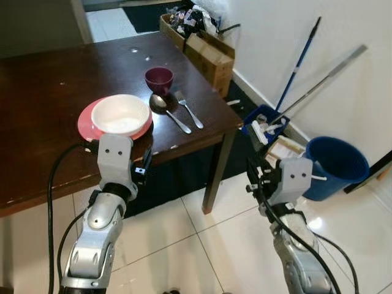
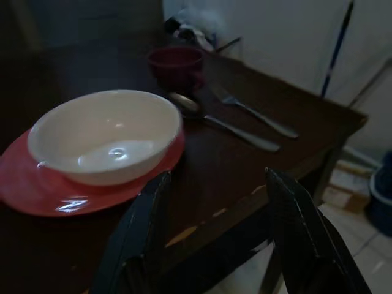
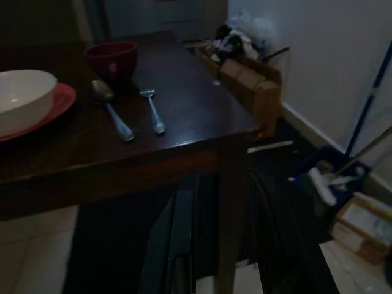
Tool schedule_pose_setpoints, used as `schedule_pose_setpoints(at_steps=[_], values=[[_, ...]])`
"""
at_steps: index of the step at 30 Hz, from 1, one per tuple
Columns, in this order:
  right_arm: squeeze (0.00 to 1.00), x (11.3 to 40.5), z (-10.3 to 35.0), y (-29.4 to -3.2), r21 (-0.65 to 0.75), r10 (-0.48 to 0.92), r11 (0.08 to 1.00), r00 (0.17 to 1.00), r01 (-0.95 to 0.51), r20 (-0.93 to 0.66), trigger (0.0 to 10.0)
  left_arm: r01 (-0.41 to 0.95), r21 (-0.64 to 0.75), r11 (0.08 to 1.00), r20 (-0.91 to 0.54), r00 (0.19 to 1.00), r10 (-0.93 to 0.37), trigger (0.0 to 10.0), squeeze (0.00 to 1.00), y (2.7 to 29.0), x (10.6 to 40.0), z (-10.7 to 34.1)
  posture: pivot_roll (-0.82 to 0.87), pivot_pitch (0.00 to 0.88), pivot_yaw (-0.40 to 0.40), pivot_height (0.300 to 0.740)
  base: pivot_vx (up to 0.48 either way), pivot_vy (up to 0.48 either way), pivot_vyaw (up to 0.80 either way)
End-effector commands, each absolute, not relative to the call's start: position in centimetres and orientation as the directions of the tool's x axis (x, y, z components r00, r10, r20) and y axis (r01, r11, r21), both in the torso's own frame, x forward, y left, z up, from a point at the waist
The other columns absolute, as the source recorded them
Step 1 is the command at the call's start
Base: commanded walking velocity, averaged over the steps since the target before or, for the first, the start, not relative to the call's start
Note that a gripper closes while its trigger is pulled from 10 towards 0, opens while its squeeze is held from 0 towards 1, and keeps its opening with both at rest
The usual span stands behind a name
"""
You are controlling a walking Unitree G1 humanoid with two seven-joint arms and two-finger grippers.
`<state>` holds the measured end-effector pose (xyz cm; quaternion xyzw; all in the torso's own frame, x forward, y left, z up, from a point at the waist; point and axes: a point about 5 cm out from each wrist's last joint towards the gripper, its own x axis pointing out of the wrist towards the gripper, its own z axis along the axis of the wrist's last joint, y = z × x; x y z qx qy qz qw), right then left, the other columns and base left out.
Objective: Setting the table
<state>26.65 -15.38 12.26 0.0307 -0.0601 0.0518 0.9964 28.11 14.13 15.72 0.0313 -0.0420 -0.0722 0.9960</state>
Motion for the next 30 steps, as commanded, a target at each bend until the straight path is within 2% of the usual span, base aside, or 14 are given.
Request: schedule_pose_setpoints(at_steps=[1,22,25,30], values=[[0.00,26.6,12.1,-15.1,0.061,0.110,0.991,0.988,-0.117,0.112,10.0,0.123,0.075,0.990,0.061,0.990,-0.128,10.0,0.00,14.6,27.9,15.4,-0.10,0.000,0.008,0.740,0.000,0.000,0.79],[0.00,26.6,12.2,-15.4,0.073,0.088,0.993,0.989,-0.097,0.116,10.0,0.156,0.100,0.983,0.047,0.986,-0.162,10.0,0.00,13.9,28.1,15.8,-0.11,0.000,0.013,0.740,0.000,0.000,0.79],[0.00,26.7,12.3,-15.6,0.095,0.066,0.992,0.990,-0.078,0.124,10.0,0.169,0.103,0.980,0.064,0.982,-0.176,10.0,0.00,13.7,28.2,16.0,-0.11,0.000,0.015,0.740,0.000,0.000,0.00],[0.00,26.7,12.4,-15.7,0.092,0.057,0.993,0.990,-0.069,0.127,10.0,0.168,0.113,0.979,0.078,0.981,-0.177,10.0,0.00,13.4,28.5,16.1,-0.12,0.000,0.019,0.740,0.397,0.000,0.00]])
